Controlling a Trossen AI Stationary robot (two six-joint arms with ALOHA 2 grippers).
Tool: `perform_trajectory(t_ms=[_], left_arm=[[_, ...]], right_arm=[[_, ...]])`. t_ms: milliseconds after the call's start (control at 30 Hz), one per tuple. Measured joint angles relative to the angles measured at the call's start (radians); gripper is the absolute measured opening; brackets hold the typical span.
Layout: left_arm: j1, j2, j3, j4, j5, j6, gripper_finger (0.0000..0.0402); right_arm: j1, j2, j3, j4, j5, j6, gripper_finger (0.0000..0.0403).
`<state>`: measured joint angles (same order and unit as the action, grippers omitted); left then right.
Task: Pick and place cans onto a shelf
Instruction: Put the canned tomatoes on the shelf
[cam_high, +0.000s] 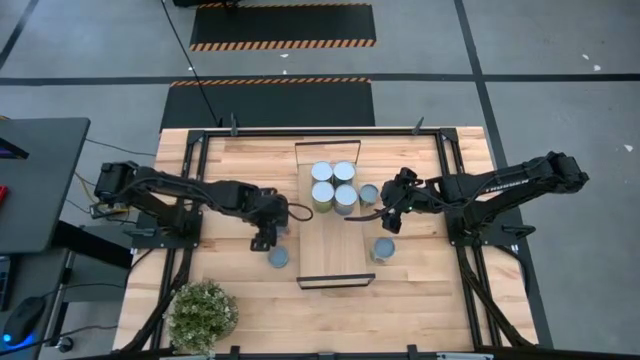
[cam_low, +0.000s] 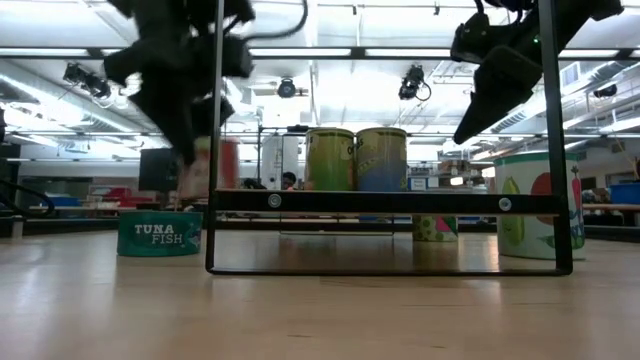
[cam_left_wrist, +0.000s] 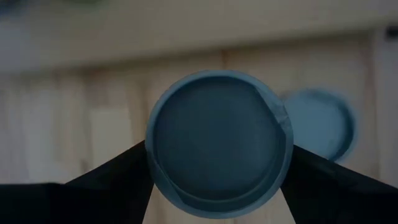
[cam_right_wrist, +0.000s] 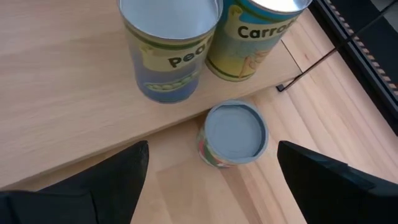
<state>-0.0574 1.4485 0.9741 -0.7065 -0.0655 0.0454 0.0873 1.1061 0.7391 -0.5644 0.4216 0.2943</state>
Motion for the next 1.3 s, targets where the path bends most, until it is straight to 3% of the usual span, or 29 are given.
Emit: perform_trajectory(t_ms=[200,733,1067,1300], left_arm=[[0.015,0.011,0.072,0.047,-0.015,-0.008,0.0298],[0.05,0.195,0.072,0.398,-0.019,-0.068,0.0298],[0.048,0.209,0.074,0.418,-0.017,-0.112,0.0299],[0.048,0.209,0.074,0.412,0.03,-0.104,0.0326]], right_arm=[[0.001,0.0,0.0,-0.001,-0.001,0.009,0.0363],[0.001,0.0,0.0,-0.003,-0.001,0.017,0.0363],[0.001,0.0,0.0,0.013,-0.003,0.003,0.0363],[0.001,0.0,0.0,0.013,-0.005,0.002,0.0363]])
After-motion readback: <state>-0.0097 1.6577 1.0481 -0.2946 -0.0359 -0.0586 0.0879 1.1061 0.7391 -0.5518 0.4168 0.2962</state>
